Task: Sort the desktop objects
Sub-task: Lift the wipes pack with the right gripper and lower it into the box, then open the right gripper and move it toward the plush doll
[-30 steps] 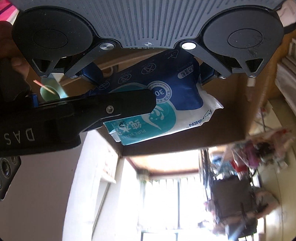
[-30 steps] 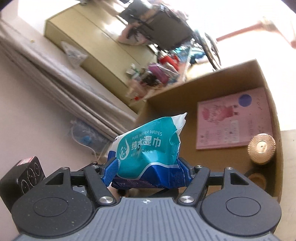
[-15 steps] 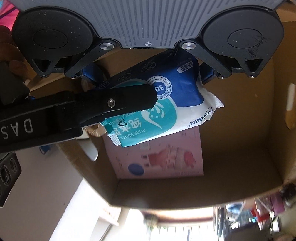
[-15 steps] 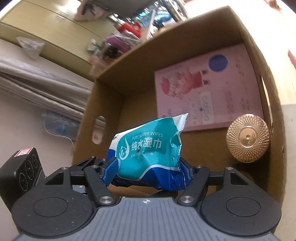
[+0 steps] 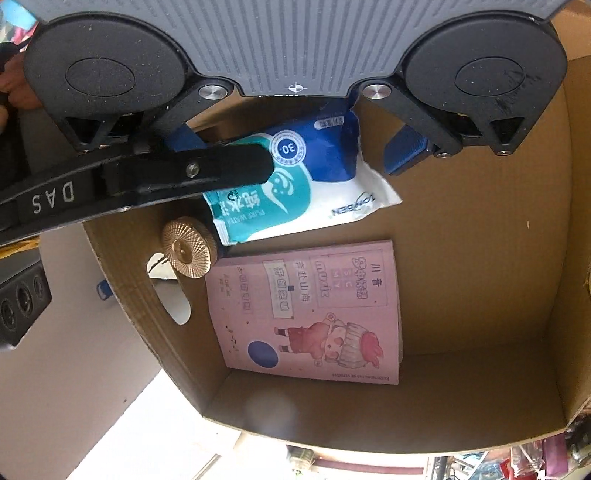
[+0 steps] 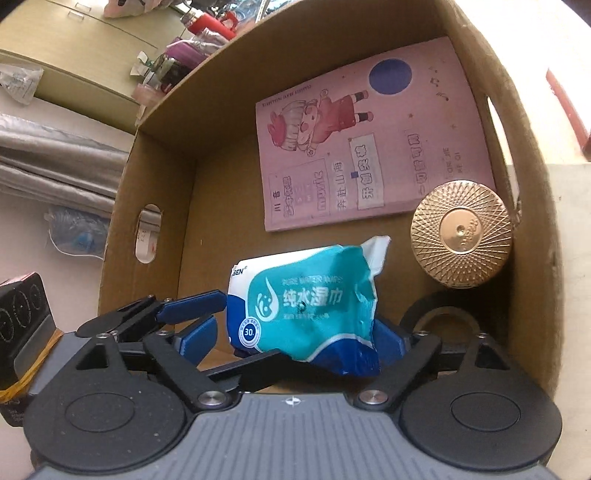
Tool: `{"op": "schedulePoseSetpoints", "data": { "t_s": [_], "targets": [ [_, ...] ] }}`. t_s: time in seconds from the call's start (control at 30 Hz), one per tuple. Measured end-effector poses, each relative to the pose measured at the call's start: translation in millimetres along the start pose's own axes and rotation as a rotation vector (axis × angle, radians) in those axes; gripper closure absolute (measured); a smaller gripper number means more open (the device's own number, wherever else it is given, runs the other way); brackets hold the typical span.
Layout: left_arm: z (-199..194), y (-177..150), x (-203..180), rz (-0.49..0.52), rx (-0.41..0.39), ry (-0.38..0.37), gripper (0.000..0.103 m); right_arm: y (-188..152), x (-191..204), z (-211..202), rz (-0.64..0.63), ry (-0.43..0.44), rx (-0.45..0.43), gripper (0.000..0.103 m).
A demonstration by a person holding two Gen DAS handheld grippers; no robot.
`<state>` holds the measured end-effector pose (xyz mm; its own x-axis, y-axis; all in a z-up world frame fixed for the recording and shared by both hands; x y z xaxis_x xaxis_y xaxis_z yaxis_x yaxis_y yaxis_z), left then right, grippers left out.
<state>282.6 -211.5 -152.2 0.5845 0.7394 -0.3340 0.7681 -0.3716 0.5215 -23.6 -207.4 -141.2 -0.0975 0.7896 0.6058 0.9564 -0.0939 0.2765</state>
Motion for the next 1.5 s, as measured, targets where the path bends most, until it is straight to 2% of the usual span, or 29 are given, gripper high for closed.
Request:
{"op": "schedulePoseSetpoints", "data": {
  "t_s": [0.33, 0.5, 0.73, 0.93, 1.03, 1.2, 1.3, 1.4, 1.5],
  "targets": [
    [-19.8, 2.8, -2.4, -0.015, -0.06, -0.009, 0.0, 8.4, 7.2, -14.7, -0.004, -0.004, -0.057, 0.009],
    [-44.5, 4.8, -13.3, -0.026, -0.125, -0.015, 0.0, 10.4, 19.0, -33.4, -0.007, 0.047, -0.105, 0.007],
    [-95.4, 0.2, -35.2, -0.01, -0.233, -0.012, 0.0, 7.4, 34.5, -79.0, -0.019, 0.113, -0.207, 0.007],
    [-157.9, -19.8, -53.8, -0.011, -0.369, 0.006, 0.0, -12.8, 44.4, -138.5, -0.106, 0.139, -0.343, 0.002],
    [-185.2, -39.1, -60.3, -0.025, -0.443, 0.035, 0.0, -31.3, 45.7, -160.6, -0.182, 0.107, -0.397, 0.0],
    [-208.2, -83.4, -63.3, -0.049, -0.517, 0.117, 0.0, -66.4, 47.4, -170.1, -0.328, -0.013, -0.41, 0.0],
    [-209.6, -110.9, -58.8, -0.059, -0.517, 0.205, 0.0, -86.1, 54.6, -168.8, -0.415, -0.061, -0.404, 0.0],
    [-209.4, -134.2, -48.9, -0.113, -0.496, 0.282, 0.0, -102.9, 68.3, -166.7, -0.494, -0.075, -0.403, 0.0],
    [-211.5, -152.5, -34.1, -0.169, -0.488, 0.359, 0.0, -114.3, 83.6, -158.6, -0.562, -0.131, -0.405, 0.0]
  ]
}}
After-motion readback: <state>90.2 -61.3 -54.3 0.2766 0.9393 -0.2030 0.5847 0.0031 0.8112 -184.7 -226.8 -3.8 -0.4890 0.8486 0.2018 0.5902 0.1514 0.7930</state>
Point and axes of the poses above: each gripper's, at about its wrist camera, not at the fingertips, and z roughly the way its jaws point, x to its left, y to its top, the point moved 10 cm from there along z, roughly the way its jaws point, and after that the axes turned 8 degrees about -x, right-handed, at the moved point
